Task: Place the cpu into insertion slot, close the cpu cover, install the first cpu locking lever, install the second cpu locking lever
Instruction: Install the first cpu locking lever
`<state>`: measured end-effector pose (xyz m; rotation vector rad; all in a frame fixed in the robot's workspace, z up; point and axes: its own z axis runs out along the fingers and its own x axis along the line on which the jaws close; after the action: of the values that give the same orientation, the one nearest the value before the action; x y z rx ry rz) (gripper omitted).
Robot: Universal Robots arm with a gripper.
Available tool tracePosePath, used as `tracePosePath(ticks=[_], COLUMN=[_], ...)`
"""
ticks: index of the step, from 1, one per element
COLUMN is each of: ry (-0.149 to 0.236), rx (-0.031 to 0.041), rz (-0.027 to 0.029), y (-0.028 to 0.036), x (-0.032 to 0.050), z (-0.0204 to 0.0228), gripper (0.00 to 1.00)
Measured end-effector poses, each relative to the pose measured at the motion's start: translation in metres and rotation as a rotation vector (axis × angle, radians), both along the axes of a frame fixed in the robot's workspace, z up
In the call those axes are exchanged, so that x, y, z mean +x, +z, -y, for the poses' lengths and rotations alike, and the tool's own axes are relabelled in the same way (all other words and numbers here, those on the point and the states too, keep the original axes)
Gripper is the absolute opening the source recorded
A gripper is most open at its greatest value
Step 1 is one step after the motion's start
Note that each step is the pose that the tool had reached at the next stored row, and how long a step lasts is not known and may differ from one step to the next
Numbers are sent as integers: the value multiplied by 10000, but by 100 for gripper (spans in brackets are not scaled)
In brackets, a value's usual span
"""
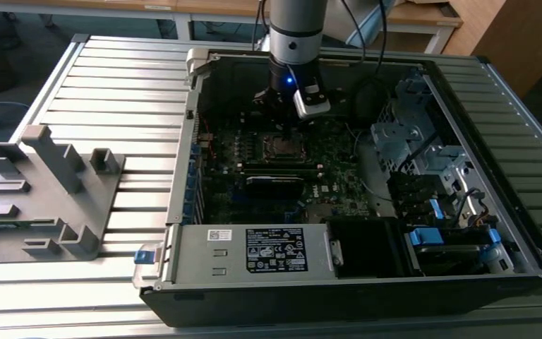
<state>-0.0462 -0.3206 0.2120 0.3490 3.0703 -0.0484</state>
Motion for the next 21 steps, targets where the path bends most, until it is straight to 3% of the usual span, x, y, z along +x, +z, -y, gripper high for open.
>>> tracePosePath(ticks=[4, 7, 10, 12, 14, 21], ry=[14, 15, 14, 16, 15, 30], rx=[4, 65, 85, 207, 263, 289], rz=[0, 1, 1, 1, 0, 20], y=[-2, -3, -4, -3, -3, -3], x=[-7, -8, -8, -8, -8, -23], z=[64, 101, 103, 104, 104, 125], gripper=[10, 10, 10, 10, 10, 10])
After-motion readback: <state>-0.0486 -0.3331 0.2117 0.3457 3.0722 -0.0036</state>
